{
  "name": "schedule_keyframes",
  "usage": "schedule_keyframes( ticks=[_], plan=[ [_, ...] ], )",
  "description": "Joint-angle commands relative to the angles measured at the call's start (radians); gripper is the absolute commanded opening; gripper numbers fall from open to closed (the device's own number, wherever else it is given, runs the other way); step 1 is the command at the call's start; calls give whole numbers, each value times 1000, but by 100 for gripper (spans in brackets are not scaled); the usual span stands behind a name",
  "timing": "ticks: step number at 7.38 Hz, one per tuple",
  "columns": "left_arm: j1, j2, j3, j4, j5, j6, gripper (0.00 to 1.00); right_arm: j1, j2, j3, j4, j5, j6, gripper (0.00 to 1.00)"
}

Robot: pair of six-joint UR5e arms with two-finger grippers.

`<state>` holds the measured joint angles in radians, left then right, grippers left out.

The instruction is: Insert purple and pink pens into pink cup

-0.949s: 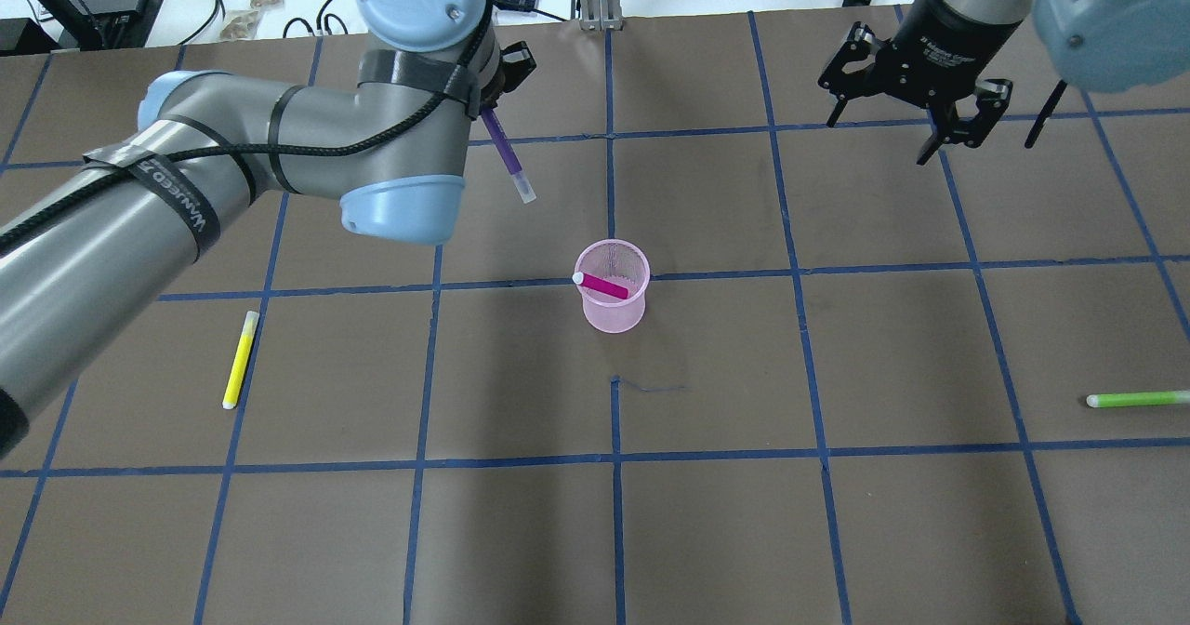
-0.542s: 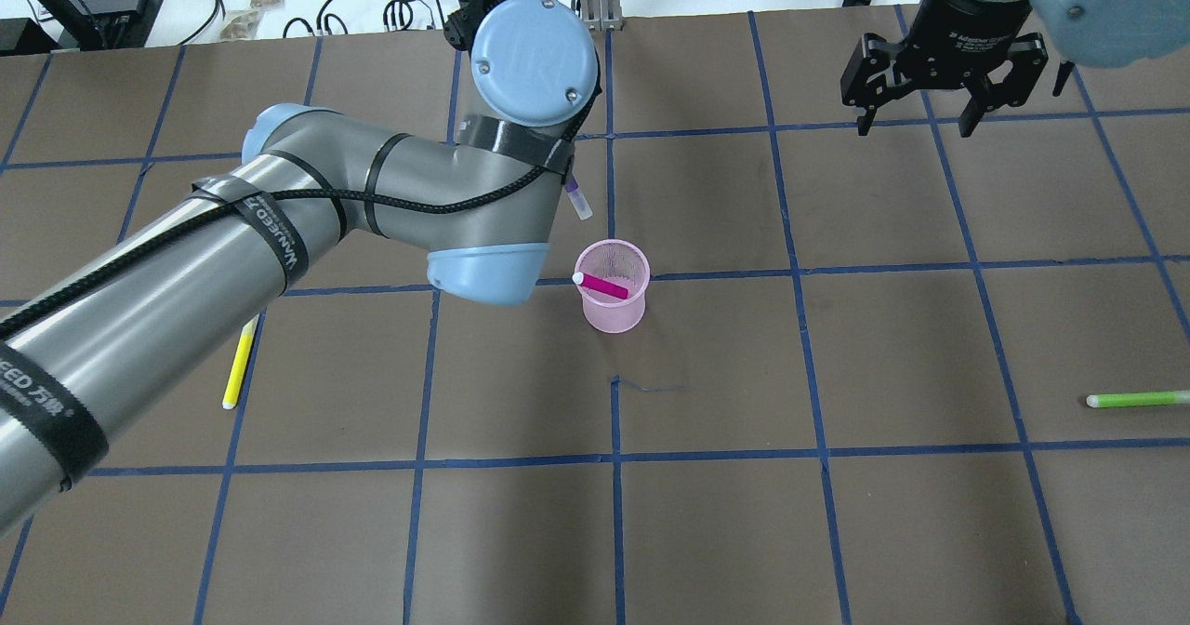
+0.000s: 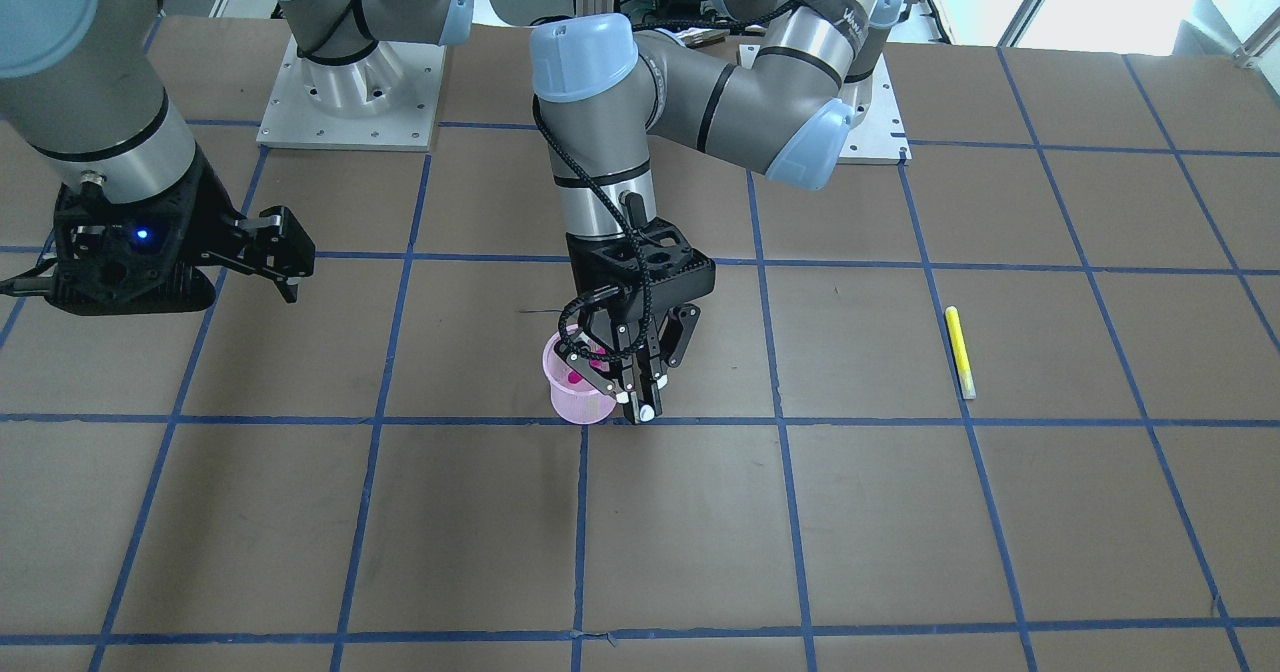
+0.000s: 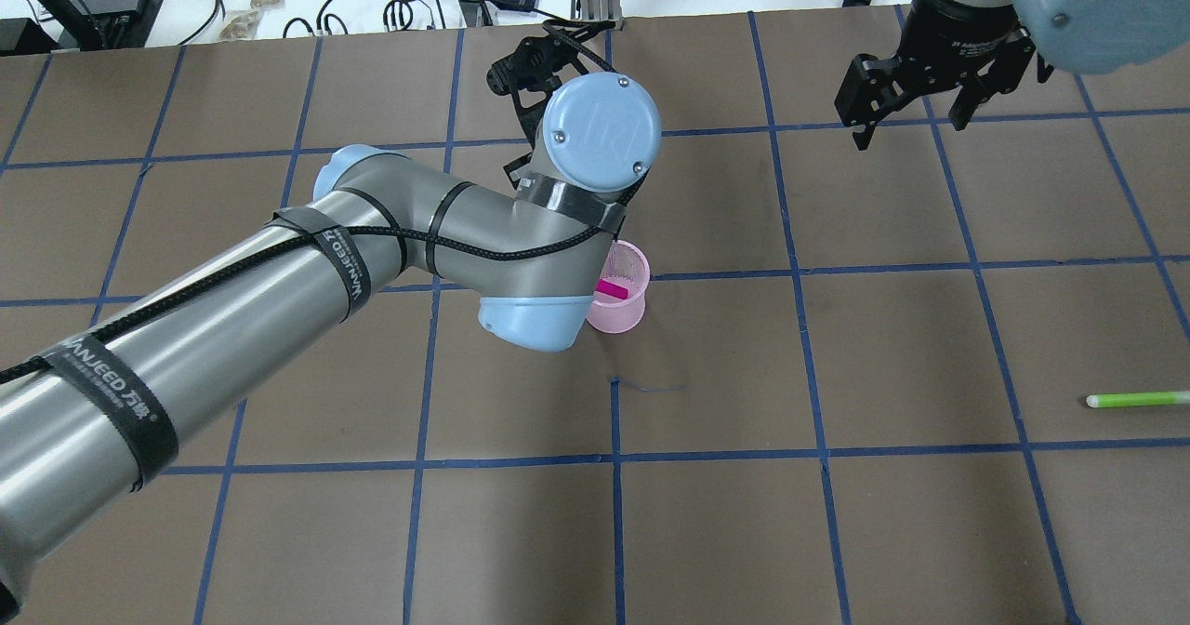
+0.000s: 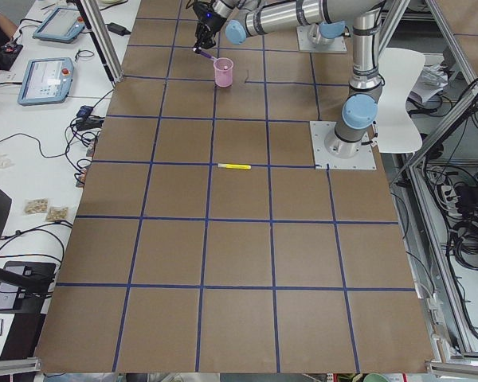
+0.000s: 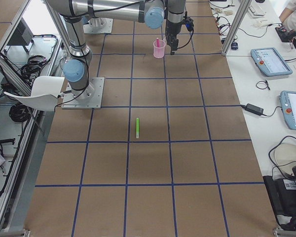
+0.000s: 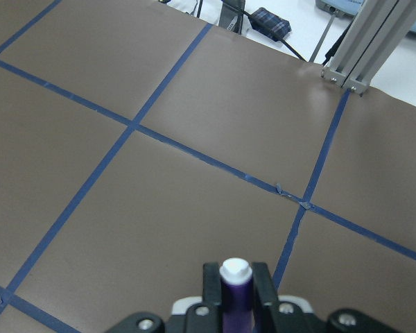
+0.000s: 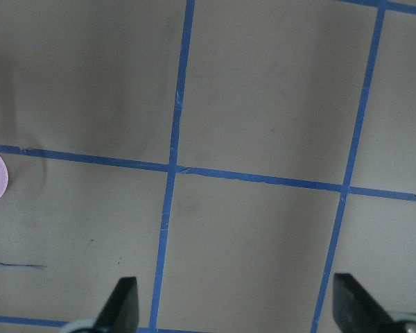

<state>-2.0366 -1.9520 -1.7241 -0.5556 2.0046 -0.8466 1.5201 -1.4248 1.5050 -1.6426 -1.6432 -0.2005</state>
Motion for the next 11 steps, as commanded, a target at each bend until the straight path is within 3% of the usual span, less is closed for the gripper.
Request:
schedule_keyframes(
  ticks=[1,3,6,7,8,9,11],
  plan=[
    [-31,-13,-6,8,5,-3,0,40,1,-2,-14,2,-64,100],
    [-40,-22,-15,8,3,-3,0,31,-6,-16,-28,71,-6,100],
    [-42,-33,-25,8,-1,7,0,32,-13,-16,-26,82,191,100],
    [-45,-39,-26,8,-3,11,7,34,-13,-12,-26,88,205,100],
    [-47,-45,-25,8,0,11,69,34,-11,-6,-26,86,204,100],
    [-45,-48,-26,8,0,14,100,35,-11,-3,-26,85,199,100],
    [-48,-50,-25,8,2,17,100,35,-9,-2,-29,85,194,100]
  ],
)
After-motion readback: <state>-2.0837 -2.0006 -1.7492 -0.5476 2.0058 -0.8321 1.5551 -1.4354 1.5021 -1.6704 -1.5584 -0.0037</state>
